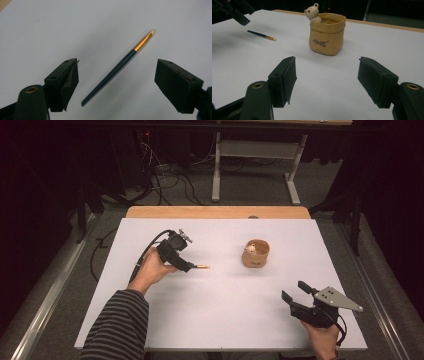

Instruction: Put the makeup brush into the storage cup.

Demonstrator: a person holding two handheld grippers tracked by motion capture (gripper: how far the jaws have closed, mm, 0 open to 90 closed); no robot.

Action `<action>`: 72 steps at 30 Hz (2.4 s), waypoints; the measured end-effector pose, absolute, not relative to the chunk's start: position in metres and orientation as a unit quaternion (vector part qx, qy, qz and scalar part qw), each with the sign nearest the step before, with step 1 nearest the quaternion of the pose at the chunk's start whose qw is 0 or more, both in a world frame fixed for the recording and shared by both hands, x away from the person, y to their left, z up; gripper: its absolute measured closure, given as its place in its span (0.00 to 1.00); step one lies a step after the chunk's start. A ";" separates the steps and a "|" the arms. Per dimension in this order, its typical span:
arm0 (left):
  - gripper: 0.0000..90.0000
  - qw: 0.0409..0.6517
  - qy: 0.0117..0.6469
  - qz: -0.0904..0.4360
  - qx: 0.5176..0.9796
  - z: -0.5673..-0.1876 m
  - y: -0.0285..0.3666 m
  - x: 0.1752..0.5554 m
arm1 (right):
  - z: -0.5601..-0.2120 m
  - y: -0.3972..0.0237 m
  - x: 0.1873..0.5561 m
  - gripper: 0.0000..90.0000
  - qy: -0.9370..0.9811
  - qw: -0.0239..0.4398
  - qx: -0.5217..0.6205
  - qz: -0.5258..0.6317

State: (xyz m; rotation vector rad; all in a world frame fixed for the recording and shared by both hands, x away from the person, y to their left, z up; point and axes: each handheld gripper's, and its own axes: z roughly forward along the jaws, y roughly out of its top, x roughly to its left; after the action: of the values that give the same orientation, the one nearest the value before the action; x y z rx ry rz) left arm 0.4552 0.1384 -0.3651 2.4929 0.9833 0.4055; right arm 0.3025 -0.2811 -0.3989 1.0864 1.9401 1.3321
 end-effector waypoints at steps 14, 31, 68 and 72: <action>0.24 0.187 0.344 0.126 0.911 -0.380 0.131 0.463 | -0.400 -0.281 0.303 0.37 0.721 0.270 0.404 0.494; 0.29 0.159 0.348 0.100 0.918 -0.398 0.125 0.472 | -0.401 -0.278 0.303 0.37 0.728 0.265 0.401 0.489; 0.46 0.161 0.366 0.059 0.915 -0.404 0.129 0.478 | -0.402 -0.278 0.303 0.37 0.733 0.259 0.393 0.491; 0.52 0.160 0.366 0.055 0.915 -0.403 0.130 0.477 | -0.402 -0.277 0.303 0.36 0.732 0.259 0.389 0.495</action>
State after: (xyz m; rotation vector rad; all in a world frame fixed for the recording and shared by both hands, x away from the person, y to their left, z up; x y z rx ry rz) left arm 0.4768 0.1304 -0.4030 2.6154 1.0458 0.1577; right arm 0.3031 -0.2771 -0.4019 1.0536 1.9842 1.3422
